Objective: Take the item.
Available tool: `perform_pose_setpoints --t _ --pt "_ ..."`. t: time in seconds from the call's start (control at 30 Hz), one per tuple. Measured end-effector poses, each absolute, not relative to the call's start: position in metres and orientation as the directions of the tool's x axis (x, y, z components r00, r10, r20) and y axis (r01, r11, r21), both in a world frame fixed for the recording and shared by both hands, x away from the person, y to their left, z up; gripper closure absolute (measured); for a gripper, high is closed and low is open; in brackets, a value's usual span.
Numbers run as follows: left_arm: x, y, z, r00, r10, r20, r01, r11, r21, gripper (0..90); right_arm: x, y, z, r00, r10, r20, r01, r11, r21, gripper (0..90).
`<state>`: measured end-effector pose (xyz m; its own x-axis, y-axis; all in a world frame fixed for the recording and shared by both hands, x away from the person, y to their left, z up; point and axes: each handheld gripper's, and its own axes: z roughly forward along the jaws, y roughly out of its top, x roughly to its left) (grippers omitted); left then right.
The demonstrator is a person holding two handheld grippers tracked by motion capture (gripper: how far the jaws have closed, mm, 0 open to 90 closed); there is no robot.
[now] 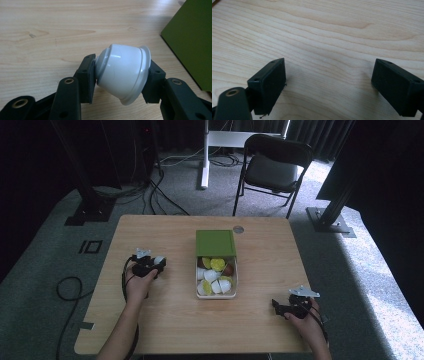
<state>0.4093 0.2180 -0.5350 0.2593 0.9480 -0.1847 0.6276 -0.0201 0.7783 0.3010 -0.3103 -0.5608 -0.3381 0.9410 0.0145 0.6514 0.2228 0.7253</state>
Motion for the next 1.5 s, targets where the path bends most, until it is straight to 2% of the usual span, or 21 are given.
perform_pose_setpoints --t 0.43,0.53,0.63,1.0,1.07,1.37,1.5 --pt "0.411 0.217 -0.549 0.256 0.95 -0.176 0.678 -0.047 0.733 53.9 0.301 -0.31 -0.561 -0.338 0.941 0.014 0.651 0.223 0.725 12.1" --pt "0.412 0.217 -0.552 0.3 0.939 -0.169 0.658 -0.075 0.749 39.0 0.301 -0.31 -0.561 -0.338 0.941 0.014 0.651 0.223 0.725 12.1" --pt "0.411 0.217 -0.551 0.328 0.931 -0.159 0.646 -0.098 0.757 31.5 0.301 -0.31 -0.561 -0.338 0.941 0.014 0.651 0.223 0.725 12.1" --pt "0.397 0.224 -0.538 0.362 0.925 -0.113 0.595 -0.136 0.792 28.8 0.301 -0.31 -0.561 -0.338 0.941 0.014 0.651 0.223 0.725 12.1" --pt "0.386 0.228 -0.534 0.393 0.912 -0.122 0.546 -0.125 0.828 28.5 0.301 -0.31 -0.561 -0.338 0.941 0.014 0.651 0.223 0.725 12.1" --pt "0.361 0.231 -0.526 0.48 0.874 -0.075 0.471 -0.184 0.863 27.8 0.301 -0.31 -0.561 -0.338 0.941 0.014 0.651 0.223 0.725 12.1" --pt "0.346 0.227 -0.521 0.556 0.83 -0.037 0.414 -0.238 0.878 27.8 0.301 -0.31 -0.561 -0.338 0.941 0.014 0.651 0.223 0.725 12.1"
